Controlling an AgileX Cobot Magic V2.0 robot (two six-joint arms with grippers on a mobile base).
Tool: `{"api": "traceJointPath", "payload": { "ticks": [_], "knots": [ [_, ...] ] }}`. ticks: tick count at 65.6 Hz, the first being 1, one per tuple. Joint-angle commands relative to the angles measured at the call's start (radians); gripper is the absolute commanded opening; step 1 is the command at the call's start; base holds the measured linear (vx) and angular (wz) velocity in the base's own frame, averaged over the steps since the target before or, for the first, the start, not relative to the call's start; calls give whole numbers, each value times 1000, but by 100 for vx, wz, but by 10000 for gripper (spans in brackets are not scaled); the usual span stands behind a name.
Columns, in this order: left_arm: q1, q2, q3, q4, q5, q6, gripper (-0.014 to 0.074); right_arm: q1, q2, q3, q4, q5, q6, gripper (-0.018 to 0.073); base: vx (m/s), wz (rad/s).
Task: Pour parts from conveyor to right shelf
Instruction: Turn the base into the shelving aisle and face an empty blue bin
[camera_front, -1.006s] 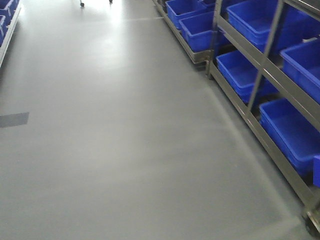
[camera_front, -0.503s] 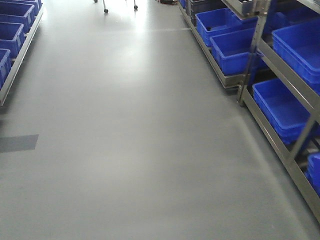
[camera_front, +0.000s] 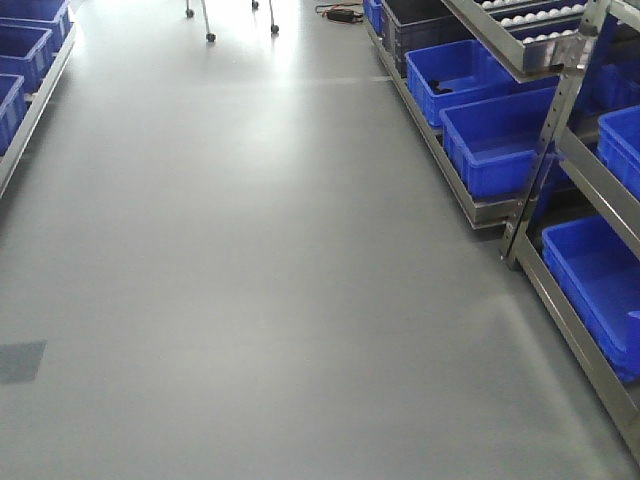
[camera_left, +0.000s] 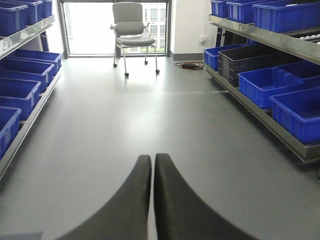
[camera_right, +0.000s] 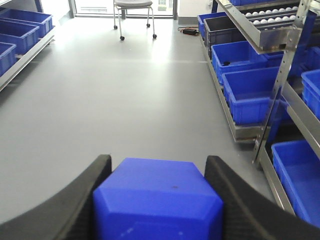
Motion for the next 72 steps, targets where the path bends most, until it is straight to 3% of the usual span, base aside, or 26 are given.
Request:
{"api": "traceJointPath", "payload": {
  "ticks": [1, 37, 72],
  "knots": [
    [3, -12, -19, -8, -72, -8, -6, 0, 6, -29, 0, -77, 0, -5, 64, -6],
    [3, -12, -19, -8, -72, -8, -6, 0, 6, -29, 1, -77, 0, -5, 52, 14],
    [3, -12, -19, -8, -72, -8, -6, 0, 6, -29, 0, -77, 0, -5, 34, 99]
  ]
}}
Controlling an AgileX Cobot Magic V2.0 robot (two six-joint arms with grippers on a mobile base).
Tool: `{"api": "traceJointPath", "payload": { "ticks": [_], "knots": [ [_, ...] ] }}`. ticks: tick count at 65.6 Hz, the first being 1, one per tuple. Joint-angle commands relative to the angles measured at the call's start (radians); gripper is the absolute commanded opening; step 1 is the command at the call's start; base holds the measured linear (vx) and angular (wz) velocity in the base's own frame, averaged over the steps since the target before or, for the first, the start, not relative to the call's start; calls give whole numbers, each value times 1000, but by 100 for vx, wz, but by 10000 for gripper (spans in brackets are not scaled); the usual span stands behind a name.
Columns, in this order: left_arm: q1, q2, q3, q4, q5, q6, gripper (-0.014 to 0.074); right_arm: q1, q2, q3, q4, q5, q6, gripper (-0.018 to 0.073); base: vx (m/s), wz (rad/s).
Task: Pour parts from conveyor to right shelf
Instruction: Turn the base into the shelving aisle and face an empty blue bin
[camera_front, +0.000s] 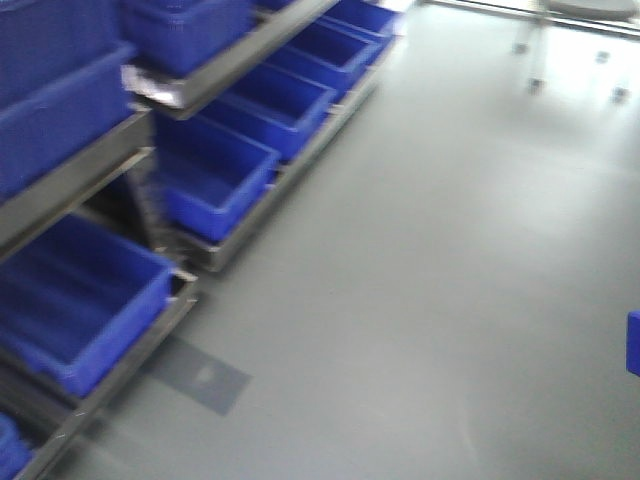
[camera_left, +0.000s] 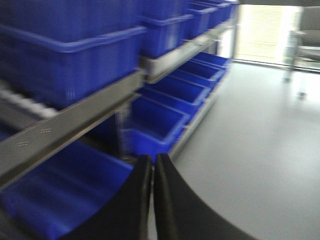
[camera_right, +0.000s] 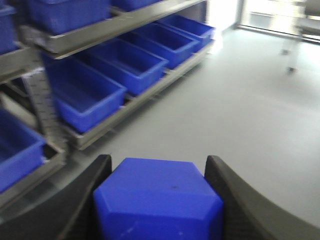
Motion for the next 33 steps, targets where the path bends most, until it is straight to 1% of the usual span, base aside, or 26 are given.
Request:
{"api": "traceJointPath", "payload": {
  "ticks": [1, 12, 33],
  "knots": [
    [3, -12, -19, -8, -72, -8, -6, 0, 6, -29, 0, -77, 0, -5, 29, 114],
    [3, -12, -19, -8, -72, -8, -6, 0, 6, -29, 0, -77, 0, -5, 28, 107],
    [3, -12, -19, -8, -72, -8, -6, 0, 6, -29, 0, -77, 0, -5, 26, 94]
  ]
}}
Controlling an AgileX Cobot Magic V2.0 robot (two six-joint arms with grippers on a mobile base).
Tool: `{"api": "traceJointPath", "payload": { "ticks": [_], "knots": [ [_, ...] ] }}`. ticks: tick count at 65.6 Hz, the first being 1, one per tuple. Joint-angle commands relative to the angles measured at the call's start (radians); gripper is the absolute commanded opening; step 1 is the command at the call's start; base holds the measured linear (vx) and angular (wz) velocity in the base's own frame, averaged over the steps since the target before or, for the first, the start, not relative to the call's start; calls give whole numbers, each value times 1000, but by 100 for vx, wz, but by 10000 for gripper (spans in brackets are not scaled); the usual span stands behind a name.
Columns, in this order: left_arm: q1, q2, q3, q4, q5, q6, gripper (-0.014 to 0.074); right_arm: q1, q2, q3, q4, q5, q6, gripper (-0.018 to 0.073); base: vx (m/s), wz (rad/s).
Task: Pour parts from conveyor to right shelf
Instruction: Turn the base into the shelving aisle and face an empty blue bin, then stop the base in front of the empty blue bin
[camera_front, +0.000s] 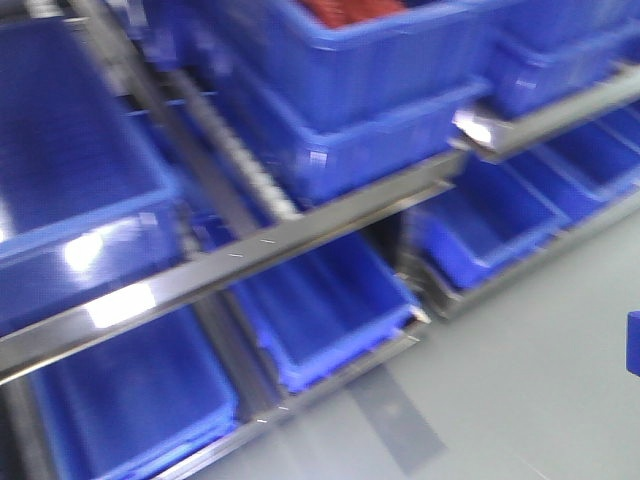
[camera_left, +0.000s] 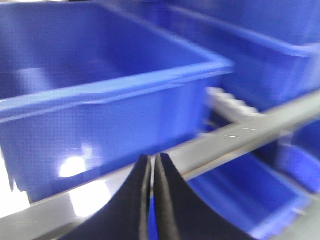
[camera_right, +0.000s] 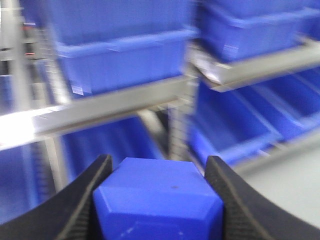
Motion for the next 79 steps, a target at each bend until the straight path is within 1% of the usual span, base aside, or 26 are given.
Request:
{"api": "traceJointPath", "payload": {
  "ticks": [1, 21, 34, 50, 79],
  "knots": [
    [3, -12, -19, -8, -72, -8, -6, 0, 6, -29, 0, -77, 0, -5, 23, 88],
    [3, -12, -19, -8, -72, -8, -6, 0, 6, -29, 0, -77, 0, -5, 22, 82],
    [3, -12, -19, -8, -72, -8, -6, 0, 6, -29, 0, -77, 0, -5, 20, 54],
    [3, -12, -19, -8, -72, -8, -6, 0, 6, -29, 0, -77, 0, -5, 20, 23],
    [3, -12, -19, -8, -72, -8, -6, 0, 6, -29, 0, -77, 0, -5, 14, 9]
  ]
}}
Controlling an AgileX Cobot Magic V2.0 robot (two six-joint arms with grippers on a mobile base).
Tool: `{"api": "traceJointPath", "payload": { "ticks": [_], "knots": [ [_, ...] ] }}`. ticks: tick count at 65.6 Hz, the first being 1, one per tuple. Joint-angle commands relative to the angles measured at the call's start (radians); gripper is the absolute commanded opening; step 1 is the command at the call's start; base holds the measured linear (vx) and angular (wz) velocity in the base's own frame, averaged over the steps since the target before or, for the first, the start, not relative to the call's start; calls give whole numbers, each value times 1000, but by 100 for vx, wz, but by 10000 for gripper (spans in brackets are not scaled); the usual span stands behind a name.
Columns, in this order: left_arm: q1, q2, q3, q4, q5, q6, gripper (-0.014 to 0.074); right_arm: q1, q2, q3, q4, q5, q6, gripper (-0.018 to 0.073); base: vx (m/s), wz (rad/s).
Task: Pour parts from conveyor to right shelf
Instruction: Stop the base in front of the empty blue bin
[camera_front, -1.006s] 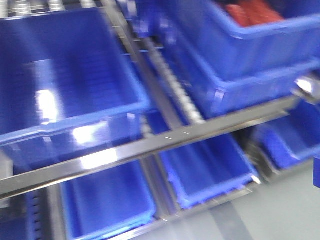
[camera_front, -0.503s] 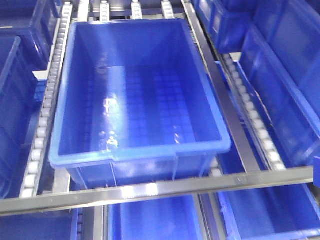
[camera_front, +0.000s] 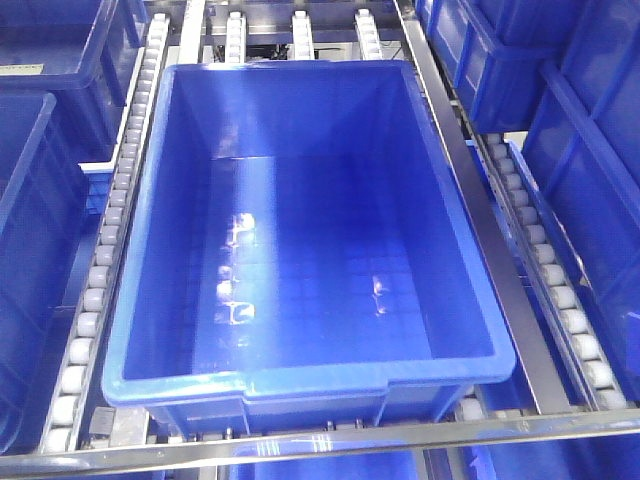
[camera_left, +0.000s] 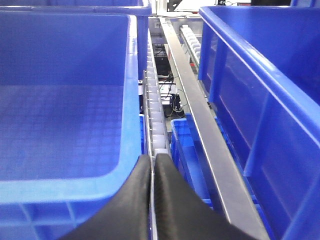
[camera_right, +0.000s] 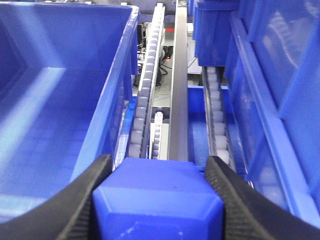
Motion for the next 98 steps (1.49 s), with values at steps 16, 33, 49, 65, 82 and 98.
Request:
{"api": "traceJointPath", "payload": {
  "ticks": [16, 33, 49, 65, 82, 98],
  "knots": [
    [3, -12, -19, -8, -72, -8, -6, 0, 6, -29, 0, -77, 0, -5, 3, 3],
    [3, -12, -19, -8, -72, -8, -6, 0, 6, -29, 0, -77, 0, -5, 0, 0],
    [3, -12, -19, -8, -72, -8, -6, 0, 6, -29, 1, -77, 0, -5, 0, 0],
    [3, -12, -19, -8, -72, -8, -6, 0, 6, -29, 1, -78, 0, -5, 0, 0],
    [3, -12, -19, -8, -72, -8, -6, 0, 6, -29, 15, -108, 4, -5, 0, 0],
    [3, -12, -19, -8, -72, -8, -6, 0, 90, -74, 12, -99, 10, -5, 0, 0]
  ]
}}
